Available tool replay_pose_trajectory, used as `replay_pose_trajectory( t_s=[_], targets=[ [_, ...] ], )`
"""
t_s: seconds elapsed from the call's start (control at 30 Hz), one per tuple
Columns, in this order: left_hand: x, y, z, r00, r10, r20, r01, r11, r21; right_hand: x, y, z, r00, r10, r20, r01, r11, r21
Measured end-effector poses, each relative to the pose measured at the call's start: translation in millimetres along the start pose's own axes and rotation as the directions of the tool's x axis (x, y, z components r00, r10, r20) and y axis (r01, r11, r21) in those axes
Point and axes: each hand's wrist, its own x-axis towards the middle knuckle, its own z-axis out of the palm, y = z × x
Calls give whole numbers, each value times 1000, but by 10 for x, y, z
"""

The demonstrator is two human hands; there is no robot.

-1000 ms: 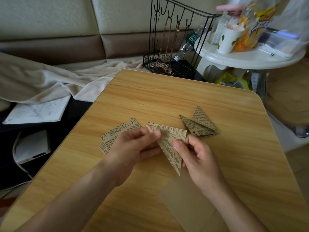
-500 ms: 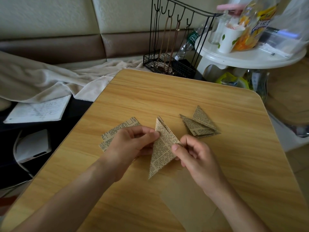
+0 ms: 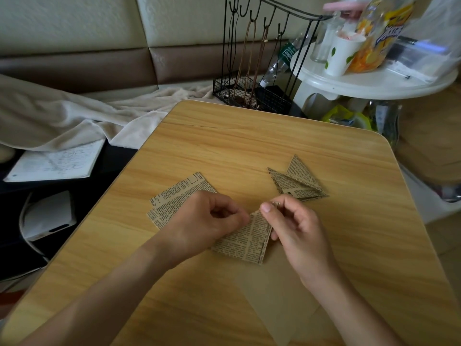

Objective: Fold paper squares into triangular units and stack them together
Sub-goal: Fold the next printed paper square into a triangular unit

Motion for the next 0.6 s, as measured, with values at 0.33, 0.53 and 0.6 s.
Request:
replay_pose_trajectory(
  t_s=[0.33,0.53,0.6],
  targets=[
    [-14,8,-37,999,42,-28,-38,992,116,-2,16,-6,999,-2,-44,1,1000,-7],
    [-48,-21,-109,998,35,-57,-27,989,142,0,26,10,995,10,-99,-7,999,33],
    [-56,-32,-129,998,25,-56,-19,994,111,1,24,10,992,25,-121,-19,999,46]
  ],
)
